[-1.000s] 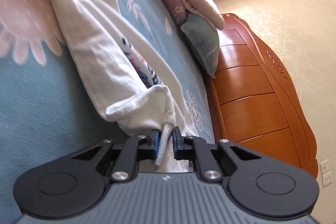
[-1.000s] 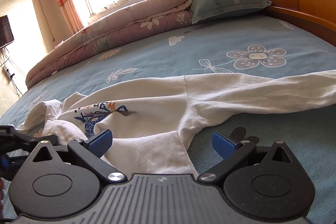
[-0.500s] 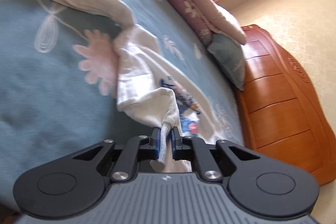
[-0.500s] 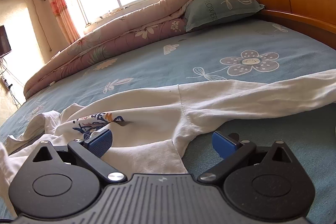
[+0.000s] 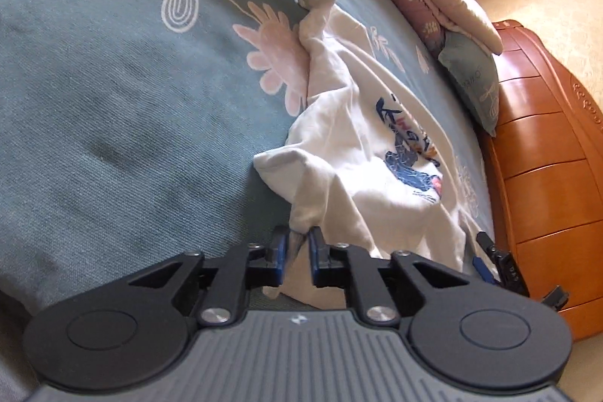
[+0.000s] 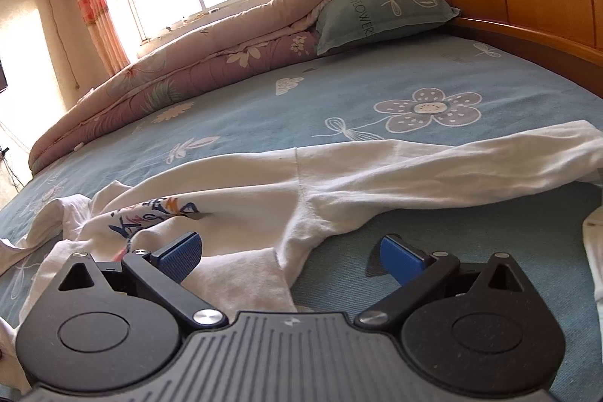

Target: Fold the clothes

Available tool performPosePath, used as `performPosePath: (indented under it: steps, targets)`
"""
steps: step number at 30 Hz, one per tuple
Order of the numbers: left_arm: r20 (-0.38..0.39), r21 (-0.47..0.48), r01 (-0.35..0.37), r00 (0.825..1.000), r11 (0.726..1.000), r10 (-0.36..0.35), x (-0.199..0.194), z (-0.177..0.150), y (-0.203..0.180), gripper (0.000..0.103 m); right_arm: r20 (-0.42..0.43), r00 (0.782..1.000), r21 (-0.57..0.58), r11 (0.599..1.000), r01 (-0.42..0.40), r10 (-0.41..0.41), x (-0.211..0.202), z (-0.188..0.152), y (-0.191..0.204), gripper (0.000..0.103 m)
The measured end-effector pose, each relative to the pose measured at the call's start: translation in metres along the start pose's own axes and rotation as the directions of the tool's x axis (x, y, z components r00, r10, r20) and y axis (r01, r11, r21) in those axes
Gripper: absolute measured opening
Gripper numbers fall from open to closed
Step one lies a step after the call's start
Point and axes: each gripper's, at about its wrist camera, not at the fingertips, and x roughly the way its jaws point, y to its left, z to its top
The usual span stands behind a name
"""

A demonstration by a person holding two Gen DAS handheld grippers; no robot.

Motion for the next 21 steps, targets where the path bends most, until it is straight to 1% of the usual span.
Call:
performPosePath:
  steps: [1, 2, 3, 4, 5, 6, 7, 9, 10, 11, 12, 13, 14, 16, 19, 21]
  targets:
    - [0.001, 0.008, 0.000, 1.000, 1.000, 0.000, 0.003, 0.000, 0.001, 0.034, -0.002, 1.000, 0.003, 1.000, 0.003, -0.003, 0.000, -0.001, -0.002, 0.103]
    - [0.007, 0.013, -0.001, 1.000, 1.000, 0.001, 0.005, -0.001, 0.002, 0.040, -0.005, 1.000, 0.010, 1.000, -0.005, 0.005, -0.002, -0.001, -0.003, 0.103]
    - [0.010, 0.018, 0.016, 1.000, 1.000, -0.016, 0.007, -0.001, 0.003, 0.042, -0.017, 1.000, 0.018, 1.000, -0.022, 0.023, -0.004, -0.002, -0.003, 0.103]
    - [0.010, 0.022, 0.046, 0.999, 0.999, -0.046, 0.009, -0.001, 0.004, 0.048, -0.030, 0.999, 0.027, 0.999, -0.041, 0.042, -0.006, -0.003, -0.003, 0.103]
    - [0.009, 0.020, 0.075, 0.997, 0.997, -0.075, 0.011, 0.000, 0.006, 0.059, -0.042, 0.997, 0.032, 0.998, -0.059, 0.061, -0.009, -0.004, -0.001, 0.103]
    - [0.002, 0.016, 0.102, 0.995, 0.995, -0.102, 0.012, 0.000, 0.006, 0.064, -0.046, 0.995, 0.039, 0.996, -0.083, 0.085, -0.016, -0.006, 0.002, 0.103]
    - [-0.007, 0.015, 0.129, 0.992, 0.992, -0.129, 0.012, 0.001, 0.007, 0.072, -0.049, 0.993, 0.047, 0.993, -0.107, 0.109, -0.023, -0.009, 0.006, 0.103]
    - [-0.024, 0.004, 0.165, 0.986, 0.986, -0.164, 0.014, 0.004, 0.009, 0.078, -0.064, 0.983, 0.086, 0.982, -0.169, 0.175, -0.037, -0.018, 0.012, 0.103]
    - [-0.035, -0.009, 0.183, 0.982, 0.983, -0.184, 0.015, 0.006, 0.010, 0.083, -0.074, 0.975, 0.110, 0.974, -0.200, 0.209, -0.042, -0.023, 0.015, 0.103]
    - [-0.048, -0.022, 0.203, 0.978, 0.979, -0.204, 0.016, 0.009, 0.012, 0.088, -0.087, 0.970, 0.135, 0.967, -0.214, 0.227, -0.046, -0.030, 0.016, 0.103]
    - [-0.055, -0.037, 0.223, 0.973, 0.974, -0.225, 0.017, 0.011, 0.014, 0.090, -0.100, 0.965, 0.160, 0.961, -0.225, 0.243, -0.049, -0.036, 0.017, 0.103]
    - [-0.057, -0.053, 0.244, 0.967, 0.968, -0.247, 0.019, 0.012, 0.017, 0.095, -0.115, 0.958, 0.193, 0.952, -0.236, 0.261, -0.051, -0.043, 0.016, 0.103]
    - [-0.056, -0.065, 0.262, 0.962, 0.963, -0.266, 0.019, 0.012, 0.019, 0.098, -0.130, 0.949, 0.239, 0.938, -0.253, 0.289, -0.050, -0.051, 0.013, 0.103]
    - [-0.048, -0.071, 0.285, 0.956, 0.956, -0.289, 0.019, 0.011, 0.022, 0.098, -0.119, 0.941, 0.292, 0.917, -0.273, 0.318, -0.049, -0.063, 0.007, 0.103]
    - [-0.041, -0.029, 0.282, 0.958, 0.959, -0.283, 0.018, 0.006, 0.018, 0.098, -0.077, 0.931, 0.360, 0.881, -0.307, 0.356, -0.050, -0.074, -0.003, 0.103]
    - [-0.013, -0.013, 0.284, 0.959, 0.959, -0.285, 0.015, 0.001, 0.017, 0.099, -0.088, 0.925, 0.358, 0.878, -0.317, 0.369, -0.049, -0.073, -0.003, 0.103]
